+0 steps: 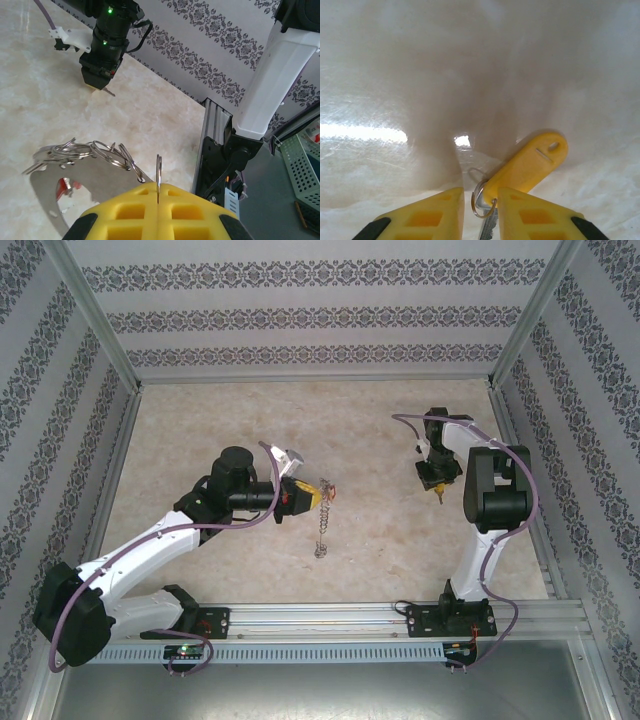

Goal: Put the keys on the keyring

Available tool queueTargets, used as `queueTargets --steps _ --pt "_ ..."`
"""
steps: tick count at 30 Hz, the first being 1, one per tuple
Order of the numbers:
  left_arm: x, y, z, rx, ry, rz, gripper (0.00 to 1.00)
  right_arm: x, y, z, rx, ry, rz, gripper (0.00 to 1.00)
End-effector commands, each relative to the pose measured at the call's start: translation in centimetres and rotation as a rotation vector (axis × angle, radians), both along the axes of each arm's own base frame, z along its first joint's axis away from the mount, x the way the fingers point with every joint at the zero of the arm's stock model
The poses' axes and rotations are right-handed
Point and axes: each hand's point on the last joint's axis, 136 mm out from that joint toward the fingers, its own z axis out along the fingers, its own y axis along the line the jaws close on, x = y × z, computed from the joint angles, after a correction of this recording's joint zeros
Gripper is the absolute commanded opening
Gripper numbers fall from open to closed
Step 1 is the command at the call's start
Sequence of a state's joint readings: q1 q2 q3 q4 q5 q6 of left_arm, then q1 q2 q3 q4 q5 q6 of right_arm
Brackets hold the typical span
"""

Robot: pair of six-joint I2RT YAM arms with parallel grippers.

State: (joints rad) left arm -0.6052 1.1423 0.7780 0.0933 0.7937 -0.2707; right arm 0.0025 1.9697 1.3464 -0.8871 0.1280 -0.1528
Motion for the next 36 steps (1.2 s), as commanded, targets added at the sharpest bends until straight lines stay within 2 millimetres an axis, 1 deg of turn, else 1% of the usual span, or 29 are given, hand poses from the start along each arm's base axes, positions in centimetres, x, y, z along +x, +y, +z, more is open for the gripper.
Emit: queueTargets --steps 1,7,11,16,18,20,23,27,29,31,33,35,36 --pt "0.0 -0.1 1.9 -0.066 -0.051 -0.019 0.00 0.0 -0.6 -0.2 -0.030 0.021 -0.008 0.21" --pt "-0.2 -0.1 2.2 -0.081 -0.053 -0.025 0.00 -0.2 -0.7 -0.4 -0.033 0.027 -0.012 0.16" --pt "-0.4 -0.1 2.5 -0.093 -0.057 -0.031 0.00 -0.3 -0.7 -0.4 -0.034 0.020 -0.017 0.09" --pt "-0.3 0.0 2.2 -0.082 -0.054 -0.025 0.00 -0.7 -0.4 0.5 -0.026 -0.010 -0.014 0.02" --pt "-0.2 0.0 2.1 -0.078 -0.053 -0.024 0.00 -1.0 0.3 1.3 -0.007 -0.041 -0.014 0.00" --pt "-0.1 0.0 1.9 -0.067 -0.053 -0.021 0.00 -1.4 1.4 2.2 0.026 -0.083 -0.012 0.00" --pt "0.0 0.1 1.8 -0.051 -0.054 -0.013 0.00 -2.0 4.4 3.9 0.119 -0.161 0.017 0.00" --pt "-0.2 0.3 1.9 -0.034 -0.066 -0.013 0.00 -3.0 10.1 7.4 0.263 -0.316 0.199 0.00" --pt "-0.2 0.4 1.8 -0.016 -0.080 -0.014 0.00 -4.0 13.3 9.6 0.348 -0.398 0.310 0.00" --pt "-0.1 0.5 1.7 0.013 -0.081 -0.011 0.00 -5.6 16.6 12.0 0.441 -0.488 0.441 0.00" --pt "0.1 0.7 1.5 0.049 -0.085 0.001 0.00 -7.2 19.3 14.2 0.538 -0.572 0.546 0.00" --pt "0.2 1.1 1.7 0.077 -0.096 0.013 0.00 -8.2 20.8 16.1 0.630 -0.657 0.575 0.00" --pt "0.2 1.2 1.8 0.088 -0.102 0.019 0.00 -8.5 21.2 16.6 0.675 -0.683 0.566 0.00"
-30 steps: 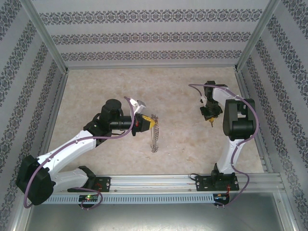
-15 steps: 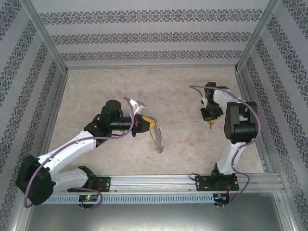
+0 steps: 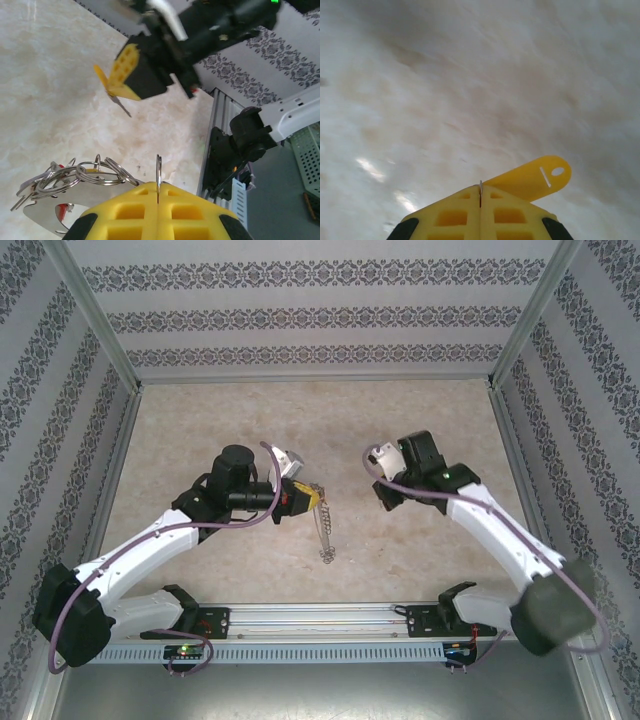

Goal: Put the keys on the keyring

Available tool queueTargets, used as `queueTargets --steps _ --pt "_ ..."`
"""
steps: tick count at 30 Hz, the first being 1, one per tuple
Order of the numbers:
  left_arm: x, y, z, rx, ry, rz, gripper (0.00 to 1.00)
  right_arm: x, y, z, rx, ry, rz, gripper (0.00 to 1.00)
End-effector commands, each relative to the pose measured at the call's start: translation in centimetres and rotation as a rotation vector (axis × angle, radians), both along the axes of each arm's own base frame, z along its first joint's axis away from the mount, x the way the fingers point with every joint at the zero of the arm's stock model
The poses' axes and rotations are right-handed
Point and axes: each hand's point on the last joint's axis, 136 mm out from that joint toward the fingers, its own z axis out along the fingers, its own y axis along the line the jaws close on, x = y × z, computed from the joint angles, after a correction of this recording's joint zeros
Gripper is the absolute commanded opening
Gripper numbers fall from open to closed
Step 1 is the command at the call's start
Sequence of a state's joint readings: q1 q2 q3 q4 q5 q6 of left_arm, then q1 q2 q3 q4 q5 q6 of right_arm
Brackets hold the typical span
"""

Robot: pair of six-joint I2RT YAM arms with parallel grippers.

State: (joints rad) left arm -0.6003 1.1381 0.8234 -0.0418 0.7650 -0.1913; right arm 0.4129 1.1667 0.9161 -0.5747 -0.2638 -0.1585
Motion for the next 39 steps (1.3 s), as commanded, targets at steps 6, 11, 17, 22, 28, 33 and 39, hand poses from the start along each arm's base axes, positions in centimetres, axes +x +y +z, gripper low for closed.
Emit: queueTargets --steps 6,11,17,22,28,33,39 --pt "0.2 1.6 2.1 0.071 -0.101 0.049 0.00 -0.2 2.2 -2.9 0.134 0.186 -0.063 0.00" --pt "-0.2 2.3 1.3 0.081 -0.078 0.081 0.00 -1.4 3.2 -8.5 0.021 0.364 -0.130 0.00" --pt "-0.7 3.2 0.3 0.104 -0.069 0.103 0.00 -1.8 4.0 -10.7 -0.161 0.399 -0.136 0.00" --pt "-0.6 3.2 0.1 0.094 -0.066 0.107 0.00 -1.9 4.9 -12.5 -0.224 0.430 -0.140 0.05" --pt "-1.0 3.5 0.6 0.080 -0.081 0.116 0.00 -1.7 5.0 -13.1 -0.249 0.430 -0.152 0.21" --pt "-1.2 3.8 0.7 0.075 -0.084 0.127 0.00 -1.6 5.2 -12.0 -0.265 0.388 -0.140 0.32" --pt "-1.4 4.1 0.2 0.079 -0.066 0.142 0.00 -2.8 7.4 -11.8 -0.270 0.373 -0.032 0.35"
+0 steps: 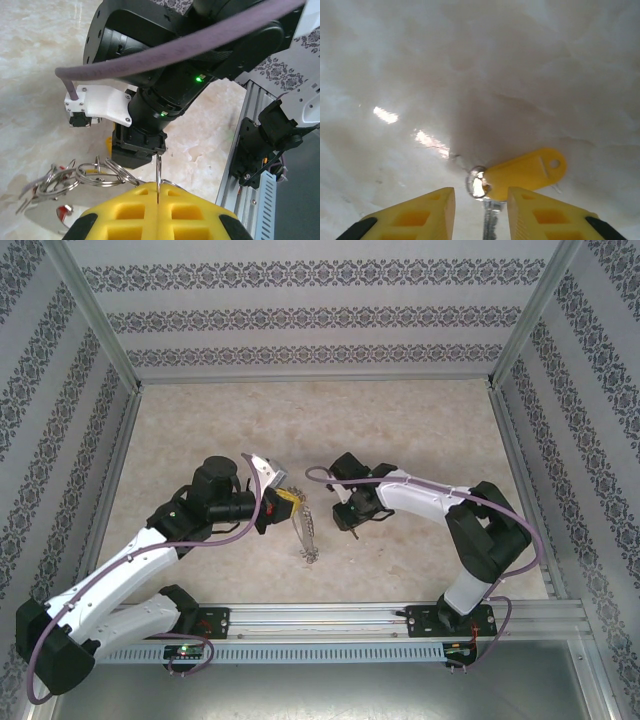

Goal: Put the keys on the keyring

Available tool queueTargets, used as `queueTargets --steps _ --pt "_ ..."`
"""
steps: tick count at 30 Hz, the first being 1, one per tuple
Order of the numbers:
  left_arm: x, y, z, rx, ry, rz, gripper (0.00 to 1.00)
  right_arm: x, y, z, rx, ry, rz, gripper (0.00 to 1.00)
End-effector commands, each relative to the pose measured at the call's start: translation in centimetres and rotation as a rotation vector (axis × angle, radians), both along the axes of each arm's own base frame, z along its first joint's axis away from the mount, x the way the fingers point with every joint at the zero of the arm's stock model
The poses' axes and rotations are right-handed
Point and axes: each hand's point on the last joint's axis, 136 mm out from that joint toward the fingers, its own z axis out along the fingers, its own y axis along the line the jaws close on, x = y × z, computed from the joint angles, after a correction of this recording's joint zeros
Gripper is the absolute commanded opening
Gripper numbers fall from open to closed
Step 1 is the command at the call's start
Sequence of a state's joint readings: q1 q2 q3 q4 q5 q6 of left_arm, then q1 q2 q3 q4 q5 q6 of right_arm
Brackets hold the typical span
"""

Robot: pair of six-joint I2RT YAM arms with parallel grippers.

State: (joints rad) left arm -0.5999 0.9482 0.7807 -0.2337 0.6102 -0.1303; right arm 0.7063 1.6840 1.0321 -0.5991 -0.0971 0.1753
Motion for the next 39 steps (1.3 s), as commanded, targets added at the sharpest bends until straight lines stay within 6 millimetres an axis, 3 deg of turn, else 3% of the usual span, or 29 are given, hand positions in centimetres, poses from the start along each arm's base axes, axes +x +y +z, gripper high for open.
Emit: queueTargets --steps 1,5,10,27,39 --pt "0.1 0.6 0.4 -0.020 -0.010 0.030 0.00 -0.5 1.2 0.7 -0.009 -0.013 0.069 0.35" --pt "0.0 0.8 0.6 -0.021 -0.016 0.039 0.00 -0.5 0.0 -0.4 -0.110 -0.007 0.078 0.35" --pt "0.3 1.0 0.0 0.009 -0.010 0.050 0.00 0.5 -1.6 0.0 -0.232 -0.052 0.085 0.35" --pt "0.6 1.2 -0.6 0.041 -0.002 0.063 0.00 -0.1 -0.2 -1.6 -0.227 -0.001 0.156 0.33" --pt "0.5 1.1 -0.8 0.042 0.000 0.061 0.00 0.0 -0.2 -1.8 -0.233 0.005 0.152 0.14"
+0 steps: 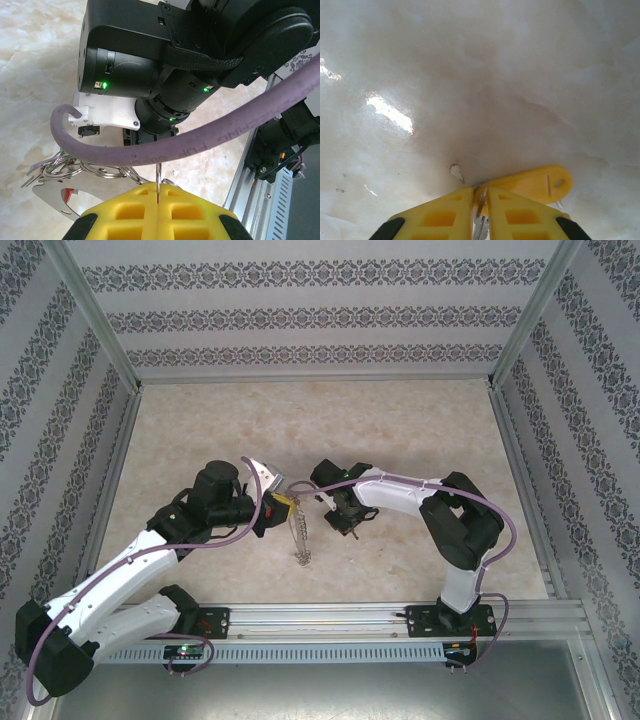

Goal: Put the keys on the keyring

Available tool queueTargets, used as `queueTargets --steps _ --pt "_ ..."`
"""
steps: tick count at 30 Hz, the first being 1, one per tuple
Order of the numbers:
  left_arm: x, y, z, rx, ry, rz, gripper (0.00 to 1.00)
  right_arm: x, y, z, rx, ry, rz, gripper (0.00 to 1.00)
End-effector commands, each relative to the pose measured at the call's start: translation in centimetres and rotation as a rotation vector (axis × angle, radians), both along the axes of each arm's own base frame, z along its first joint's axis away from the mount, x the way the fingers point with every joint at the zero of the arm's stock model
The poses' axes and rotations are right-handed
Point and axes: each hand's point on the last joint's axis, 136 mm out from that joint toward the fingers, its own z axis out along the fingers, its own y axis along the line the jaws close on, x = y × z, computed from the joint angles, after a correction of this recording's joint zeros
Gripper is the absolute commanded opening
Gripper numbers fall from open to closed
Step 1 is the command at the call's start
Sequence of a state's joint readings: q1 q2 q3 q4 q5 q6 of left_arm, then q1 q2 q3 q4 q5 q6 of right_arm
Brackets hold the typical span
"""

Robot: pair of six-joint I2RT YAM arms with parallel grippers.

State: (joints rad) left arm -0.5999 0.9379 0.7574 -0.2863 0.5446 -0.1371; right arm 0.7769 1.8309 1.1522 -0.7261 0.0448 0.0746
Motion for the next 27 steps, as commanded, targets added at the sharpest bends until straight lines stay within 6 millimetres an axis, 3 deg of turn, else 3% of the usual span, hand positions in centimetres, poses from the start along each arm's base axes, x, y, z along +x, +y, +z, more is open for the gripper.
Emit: queueTargets --steps 1,7,12,19,23,27 --pt "0.3 0.0 1.3 -0.018 -0.041 -0.001 0.00 0.0 0.0 0.1 -0.017 0.002 0.006 0.13" --pt "0.3 0.1 1.4 -0.020 -0.042 0.000 0.00 0.1 -0.2 1.3 -0.002 -0.025 0.004 0.00" --pt "0.4 0.1 1.5 -0.019 -0.044 0.001 0.00 -0.6 0.0 4.1 0.101 -0.087 0.033 0.00" --pt "0.4 0.1 1.5 -0.016 -0.044 0.000 0.00 -3.7 2.0 10.5 0.418 -0.178 0.159 0.00" --pt "0.4 -0.1 1.7 -0.022 -0.049 -0.006 0.00 -3.9 0.8 11.9 0.499 -0.203 0.129 0.00" --pt "0.3 -0.2 1.8 -0.027 -0.046 -0.017 0.00 -6.2 4.1 17.4 0.767 -0.245 0.248 0.00"
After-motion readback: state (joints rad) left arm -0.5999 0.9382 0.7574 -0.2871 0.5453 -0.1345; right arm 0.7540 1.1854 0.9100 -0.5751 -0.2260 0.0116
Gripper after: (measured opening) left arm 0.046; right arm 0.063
